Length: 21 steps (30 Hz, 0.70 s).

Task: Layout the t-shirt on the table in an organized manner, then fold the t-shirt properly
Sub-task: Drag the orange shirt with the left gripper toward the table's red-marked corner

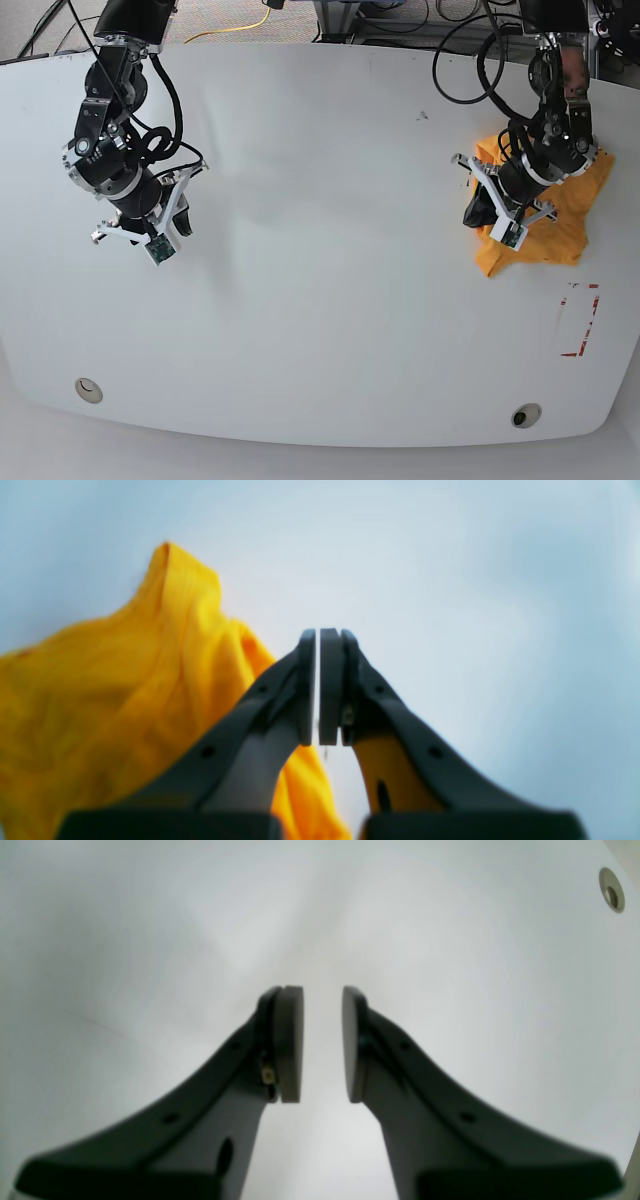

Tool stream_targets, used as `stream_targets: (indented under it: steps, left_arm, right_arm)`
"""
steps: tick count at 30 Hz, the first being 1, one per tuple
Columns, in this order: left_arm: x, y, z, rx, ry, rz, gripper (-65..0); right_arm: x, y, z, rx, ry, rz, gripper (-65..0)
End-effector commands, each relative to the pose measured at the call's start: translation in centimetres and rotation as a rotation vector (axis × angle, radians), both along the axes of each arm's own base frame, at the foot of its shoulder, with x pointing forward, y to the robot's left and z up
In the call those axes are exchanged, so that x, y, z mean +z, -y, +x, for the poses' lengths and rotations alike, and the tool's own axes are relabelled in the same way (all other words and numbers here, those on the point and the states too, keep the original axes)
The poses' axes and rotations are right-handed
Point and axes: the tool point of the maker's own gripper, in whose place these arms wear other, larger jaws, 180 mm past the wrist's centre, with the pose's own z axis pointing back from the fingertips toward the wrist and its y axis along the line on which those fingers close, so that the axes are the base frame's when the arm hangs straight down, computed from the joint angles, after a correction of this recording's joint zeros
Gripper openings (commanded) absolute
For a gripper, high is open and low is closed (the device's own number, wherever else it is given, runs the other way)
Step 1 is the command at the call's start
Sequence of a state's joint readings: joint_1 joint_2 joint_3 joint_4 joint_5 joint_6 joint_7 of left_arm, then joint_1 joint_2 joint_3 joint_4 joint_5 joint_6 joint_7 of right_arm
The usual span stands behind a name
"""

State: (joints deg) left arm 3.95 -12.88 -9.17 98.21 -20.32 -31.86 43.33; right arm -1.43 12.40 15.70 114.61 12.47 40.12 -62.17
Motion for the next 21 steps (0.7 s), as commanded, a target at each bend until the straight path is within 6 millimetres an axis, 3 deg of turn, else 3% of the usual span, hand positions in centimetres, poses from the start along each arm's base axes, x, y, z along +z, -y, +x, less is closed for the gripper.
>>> stream_targets:
  steps: [1,6,10,16,21]
  left_arm:
    - [0.3,0.1,2.0,0.02,0.023,-0.016,-65.0]
    - [-2.2,-0.1,3.4,0.051,-0.044,-0.005,-65.0]
    - [-3.2,-0.7,3.6,0.061,-0.072,0.009,-65.0]
    - [-4.1,-3.0,3.1,0.076,-0.1,0.048,-65.0]
    - [-5.3,-4.9,1.3,0.085,-0.111,0.075,-65.0]
  right_arm:
    - [1.4,0.1,0.7,0.007,0.049,0.001,-52.6]
    - [1.4,0.0,0.7,0.008,0.048,0.001,-52.6]
    - [1.3,0.1,0.6,0.007,0.047,0.001,-52.6]
    - [1.4,0.2,0.6,0.007,0.049,-0.004,-52.6]
    - [1.4,0.3,0.6,0.006,0.047,-0.005,-52.6]
